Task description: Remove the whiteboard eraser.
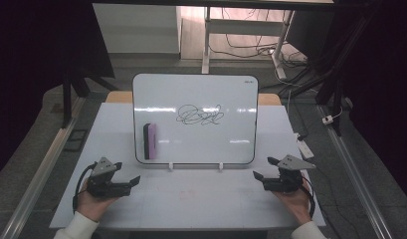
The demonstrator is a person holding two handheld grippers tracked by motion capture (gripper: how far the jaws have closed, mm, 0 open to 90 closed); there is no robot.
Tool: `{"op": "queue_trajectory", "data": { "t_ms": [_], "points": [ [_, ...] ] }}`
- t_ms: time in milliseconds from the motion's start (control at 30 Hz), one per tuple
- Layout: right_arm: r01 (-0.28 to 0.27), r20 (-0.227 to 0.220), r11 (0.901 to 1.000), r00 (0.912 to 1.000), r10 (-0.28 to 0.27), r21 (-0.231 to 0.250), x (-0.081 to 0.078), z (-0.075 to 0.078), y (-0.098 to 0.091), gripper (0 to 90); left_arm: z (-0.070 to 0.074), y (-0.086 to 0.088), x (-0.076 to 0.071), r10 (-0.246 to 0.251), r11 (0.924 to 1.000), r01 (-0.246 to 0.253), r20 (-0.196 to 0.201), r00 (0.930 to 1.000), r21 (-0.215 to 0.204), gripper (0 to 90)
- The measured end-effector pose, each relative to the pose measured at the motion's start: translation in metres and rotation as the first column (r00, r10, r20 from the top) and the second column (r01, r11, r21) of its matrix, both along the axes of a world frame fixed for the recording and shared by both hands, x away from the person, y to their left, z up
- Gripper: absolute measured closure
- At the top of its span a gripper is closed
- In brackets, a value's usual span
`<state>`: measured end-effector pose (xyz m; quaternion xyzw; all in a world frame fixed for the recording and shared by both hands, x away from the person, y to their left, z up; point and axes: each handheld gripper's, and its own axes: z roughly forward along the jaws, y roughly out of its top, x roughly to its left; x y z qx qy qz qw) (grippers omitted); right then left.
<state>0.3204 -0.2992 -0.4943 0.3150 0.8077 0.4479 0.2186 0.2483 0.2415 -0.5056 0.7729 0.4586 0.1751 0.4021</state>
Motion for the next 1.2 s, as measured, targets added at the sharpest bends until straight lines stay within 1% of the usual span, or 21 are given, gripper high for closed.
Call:
{"op": "queue_trajectory", "data": {
  "t_ms": [100, 200, 367, 467, 567, 767, 833, 867, 1067, 1200],
  "points": [
    [0.002, -0.002, 1.0000, 1.0000, -0.002, 0.001, 0.000, 0.000, 0.000, 20.7, 0.000, 0.000, -0.001, 0.000, 1.0000, 0.000, 0.001, 1.0000, 0.002, 14.3],
    [0.007, -0.006, 0.9999, 1.0000, -0.007, -0.007, 0.001, -0.003, 0.001, 21.0, 0.000, 0.001, -0.001, -0.004, 1.0000, 0.004, 0.000, 1.0000, -0.003, 14.5],
    [0.005, -0.011, 0.9999, 0.9999, -0.006, -0.014, 0.001, -0.005, 0.001, 22.0, -0.001, 0.001, 0.002, -0.011, 0.9999, 0.010, -0.008, 0.9999, -0.004, 14.7],
    [0.008, -0.006, 0.9998, 0.9999, -0.009, -0.018, 0.000, -0.005, 0.001, 22.3, -0.001, 0.001, 0.004, -0.008, 0.9999, 0.008, -0.013, 0.9999, -0.007, 14.9],
    [0.014, 0.006, 0.9998, 0.9999, -0.014, -0.015, 0.000, -0.004, 0.000, 22.3, 0.000, 0.001, 0.002, -0.005, 1.0000, 0.004, -0.011, 0.9999, -0.009, 16.3],
    [0.017, 0.016, 0.9998, 0.9997, -0.017, -0.010, -0.001, -0.002, 0.001, 22.5, 0.006, -0.001, -0.001, 0.001, 0.9998, -0.001, -0.009, 1.0000, -0.021, 18.8],
    [0.019, 0.021, 0.9997, 0.9996, -0.019, -0.016, -0.001, -0.002, 0.002, 22.5, 0.011, -0.004, -0.002, -0.003, 0.9998, 0.003, -0.011, 0.9999, -0.020, 18.8],
    [0.019, 0.021, 0.9997, 0.9996, -0.019, -0.016, -0.001, -0.002, 0.002, 22.5, 0.011, -0.004, -0.002, -0.003, 0.9998, 0.003, -0.011, 0.9999, -0.020, 18.9],
    [0.028, 0.026, 0.9996, 0.9993, -0.027, -0.010, -0.002, 0.000, 0.002, 22.9, 0.032, -0.010, -0.007, -0.005, 0.9996, 0.006, 0.032, 0.9995, -0.026, 19.2],
    [0.027, 0.033, 0.9996, 0.9991, -0.026, -0.010, -0.002, 0.002, 0.003, 23.1, 0.045, -0.013, -0.004, -0.003, 0.9995, 0.004, 0.048, 0.9989, -0.030, 19.3]
  ]
}}
